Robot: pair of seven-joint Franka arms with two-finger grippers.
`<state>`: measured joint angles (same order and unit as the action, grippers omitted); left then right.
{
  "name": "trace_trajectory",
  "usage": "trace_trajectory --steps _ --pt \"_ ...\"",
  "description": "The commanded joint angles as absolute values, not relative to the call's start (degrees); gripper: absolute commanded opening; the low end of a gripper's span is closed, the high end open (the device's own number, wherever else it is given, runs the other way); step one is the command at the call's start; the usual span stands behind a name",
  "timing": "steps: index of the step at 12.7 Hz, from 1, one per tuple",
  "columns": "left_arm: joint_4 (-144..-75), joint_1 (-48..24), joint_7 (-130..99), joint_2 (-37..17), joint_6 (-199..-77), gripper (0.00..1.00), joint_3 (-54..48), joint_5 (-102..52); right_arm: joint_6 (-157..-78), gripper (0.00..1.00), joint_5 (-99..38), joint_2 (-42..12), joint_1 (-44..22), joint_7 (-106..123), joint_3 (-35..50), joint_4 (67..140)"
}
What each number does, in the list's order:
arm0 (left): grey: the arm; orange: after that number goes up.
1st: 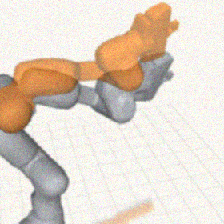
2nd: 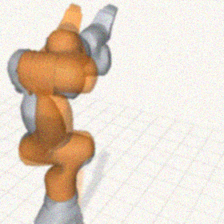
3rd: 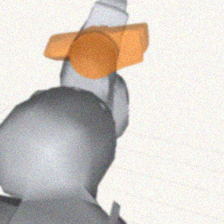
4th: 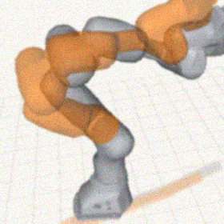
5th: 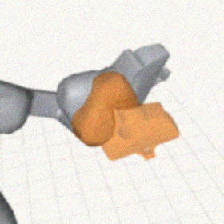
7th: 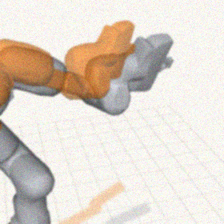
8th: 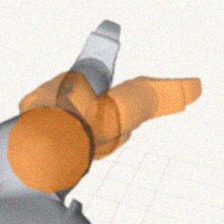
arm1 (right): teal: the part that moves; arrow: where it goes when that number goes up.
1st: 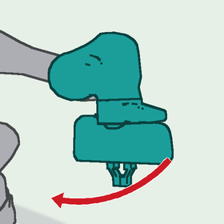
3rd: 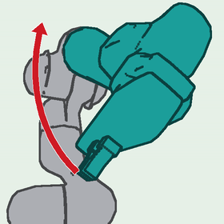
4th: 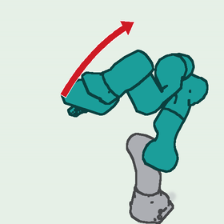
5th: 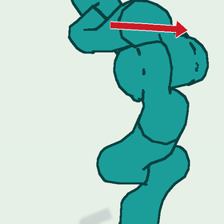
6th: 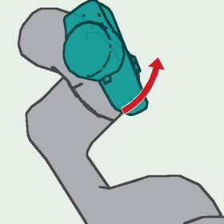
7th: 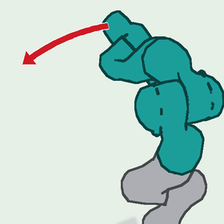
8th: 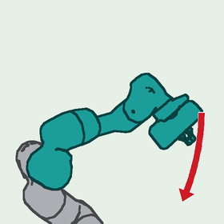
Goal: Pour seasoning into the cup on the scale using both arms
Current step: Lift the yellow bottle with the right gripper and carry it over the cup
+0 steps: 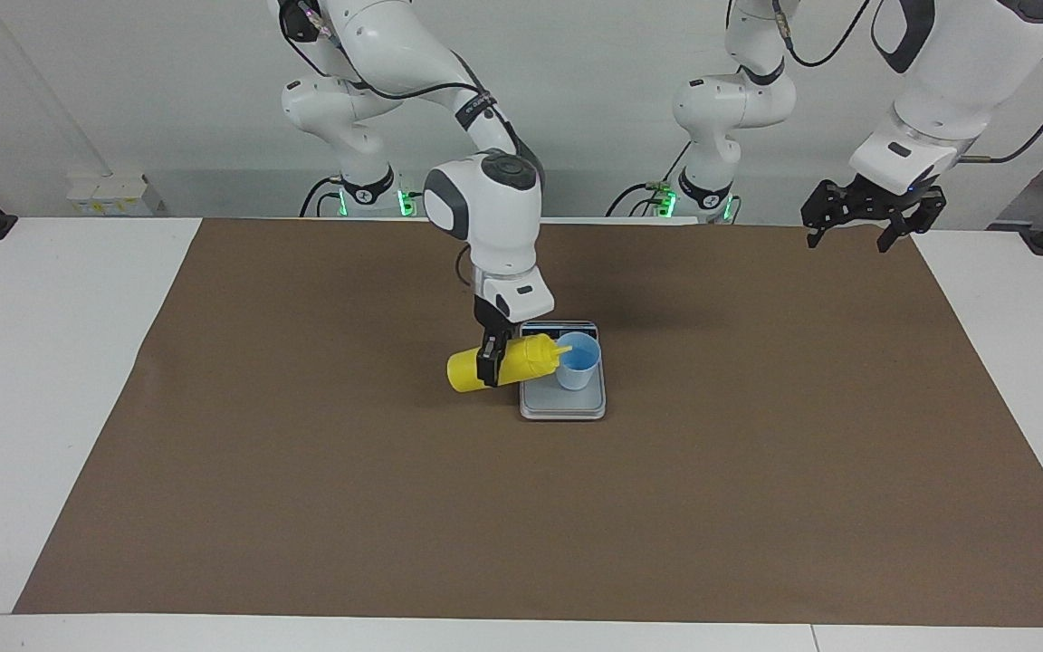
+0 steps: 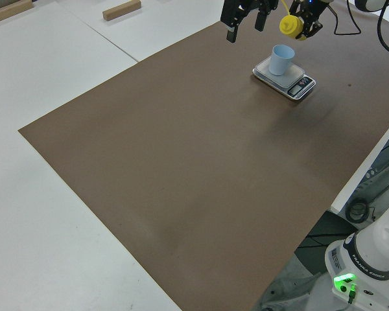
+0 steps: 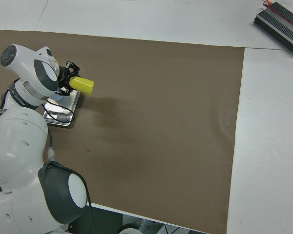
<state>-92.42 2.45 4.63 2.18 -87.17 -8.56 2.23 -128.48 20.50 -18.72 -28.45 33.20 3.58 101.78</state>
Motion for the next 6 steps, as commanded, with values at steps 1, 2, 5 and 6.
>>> trace_trajectory --steps 1,2,5,6 --pt "-95.4 2.1 4.3 4.7 -89.0 1.00 -8.4 1.7 -125.3 0.43 29.5 -19.3 -28.4 32.5 3.5 100.0" --pt "-95.4 2.2 4.5 4.7 -88.9 1.00 -8.4 1.7 -124.3 0.38 31.8 -19.2 -29.4 32.0 3.5 99.8" --pt "-95.4 2.1 4.6 4.7 -89.0 1.00 -8.5 1.4 -123.3 0.23 38.6 -19.2 -30.8 30.3 3.5 99.7" --pt "-95.4 2.1 4.5 4.7 -89.0 1.00 -8.6 0.9 -122.9 0.19 40.8 -19.1 -30.9 29.6 3.5 99.7"
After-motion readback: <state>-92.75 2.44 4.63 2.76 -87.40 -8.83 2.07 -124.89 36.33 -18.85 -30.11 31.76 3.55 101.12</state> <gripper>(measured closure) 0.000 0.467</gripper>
